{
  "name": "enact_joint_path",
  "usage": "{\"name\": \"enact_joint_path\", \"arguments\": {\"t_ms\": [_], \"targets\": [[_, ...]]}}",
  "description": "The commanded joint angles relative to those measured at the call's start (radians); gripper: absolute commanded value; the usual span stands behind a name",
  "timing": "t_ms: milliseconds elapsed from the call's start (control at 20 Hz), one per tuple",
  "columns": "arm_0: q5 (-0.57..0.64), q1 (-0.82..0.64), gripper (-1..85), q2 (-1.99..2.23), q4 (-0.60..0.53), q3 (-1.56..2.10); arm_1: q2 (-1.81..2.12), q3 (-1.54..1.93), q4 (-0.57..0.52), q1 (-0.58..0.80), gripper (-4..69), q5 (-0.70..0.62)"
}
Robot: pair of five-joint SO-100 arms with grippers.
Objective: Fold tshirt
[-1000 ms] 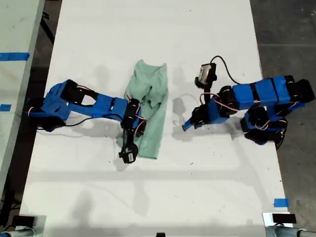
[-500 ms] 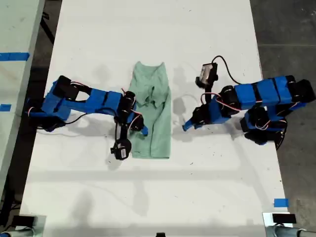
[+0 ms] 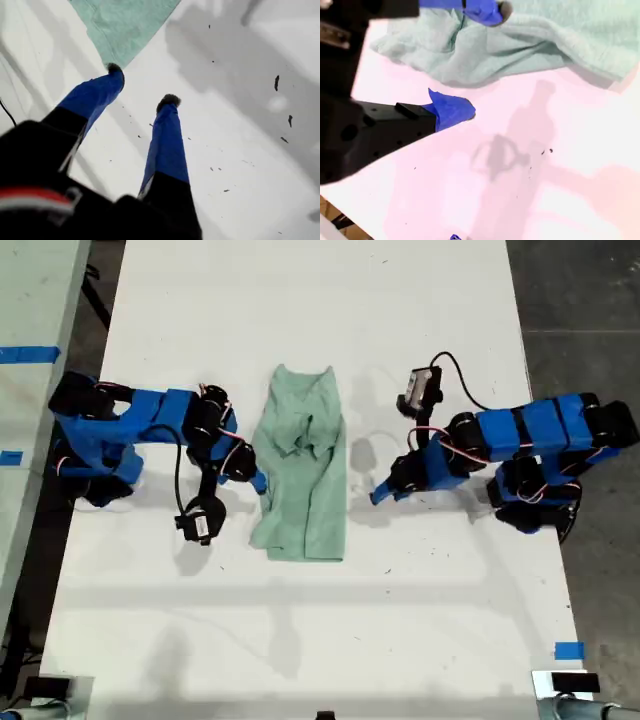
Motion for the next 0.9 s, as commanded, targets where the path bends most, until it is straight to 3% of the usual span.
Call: {"name": "enact_joint_path", "arguments": {"t_ms": [0,300,500,850], "targets": [[-0.049,0.014,27.8,0.301,-0.040,0.255,0.048,-0.064,0.020,-0.005,15.1,0.000],[-0.140,0.052,28.1,0.557,-0.239,0.632,0.005,-0.120,0.032,-0.006,16.9,-0.005],[-0.130,0.066,30.3,0.449,-0.357,0.604,-0.235,-0.356,0.089,-0.023,22.0,-0.034],[-0.114,0.123,31.6,0.184,-0.503,0.417,-0.581,-0.706,0.166,-0.069,24.4,-0.051]]}}
